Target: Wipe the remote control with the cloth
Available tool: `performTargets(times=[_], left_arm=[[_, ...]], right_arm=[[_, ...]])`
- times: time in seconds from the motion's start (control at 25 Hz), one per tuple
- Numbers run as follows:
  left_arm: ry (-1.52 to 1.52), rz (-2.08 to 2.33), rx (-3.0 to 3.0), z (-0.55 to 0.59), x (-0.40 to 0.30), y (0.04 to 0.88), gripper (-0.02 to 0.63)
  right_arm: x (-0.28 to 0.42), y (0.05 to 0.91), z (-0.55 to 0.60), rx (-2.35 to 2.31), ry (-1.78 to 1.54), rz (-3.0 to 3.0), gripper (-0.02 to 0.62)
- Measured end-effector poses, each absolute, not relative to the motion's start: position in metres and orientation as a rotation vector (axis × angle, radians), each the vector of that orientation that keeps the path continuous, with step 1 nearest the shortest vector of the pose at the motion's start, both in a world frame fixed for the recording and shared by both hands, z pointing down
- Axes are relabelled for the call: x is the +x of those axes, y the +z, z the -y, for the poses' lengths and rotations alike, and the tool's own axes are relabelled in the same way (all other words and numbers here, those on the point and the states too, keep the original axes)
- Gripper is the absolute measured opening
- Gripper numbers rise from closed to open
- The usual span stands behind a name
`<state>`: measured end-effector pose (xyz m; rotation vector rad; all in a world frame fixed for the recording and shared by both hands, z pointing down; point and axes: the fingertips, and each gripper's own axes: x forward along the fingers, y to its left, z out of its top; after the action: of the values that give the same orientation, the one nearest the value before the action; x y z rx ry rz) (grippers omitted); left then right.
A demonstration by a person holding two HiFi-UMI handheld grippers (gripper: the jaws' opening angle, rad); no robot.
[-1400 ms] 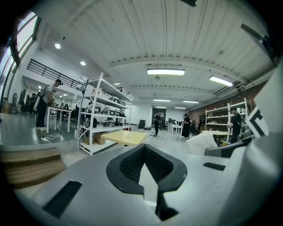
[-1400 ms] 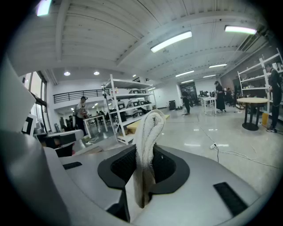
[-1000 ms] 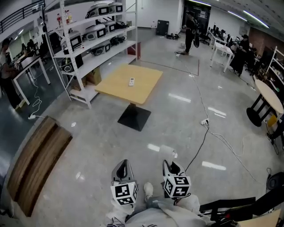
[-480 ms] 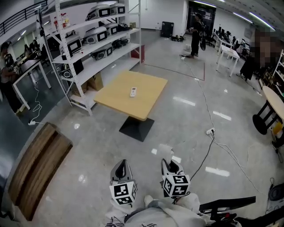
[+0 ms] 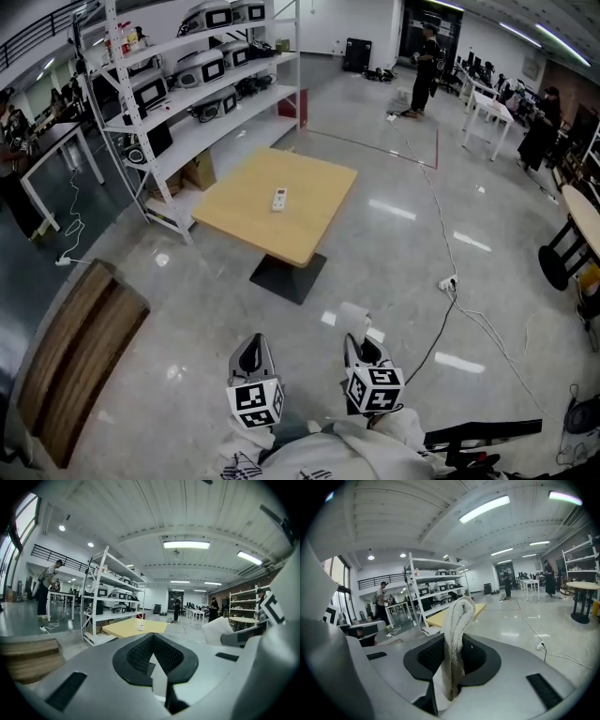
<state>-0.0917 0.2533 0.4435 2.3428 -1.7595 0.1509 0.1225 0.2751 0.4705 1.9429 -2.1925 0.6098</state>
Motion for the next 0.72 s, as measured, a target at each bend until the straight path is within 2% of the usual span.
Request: performTargets(times=[0.72], left_arm=[[0.124,1.691,2.367,-0.081,-0.078,0.459,0.002]], right_arm=[[0.137,0.483,-0.124,2.006,0.618,2.112,0.089]])
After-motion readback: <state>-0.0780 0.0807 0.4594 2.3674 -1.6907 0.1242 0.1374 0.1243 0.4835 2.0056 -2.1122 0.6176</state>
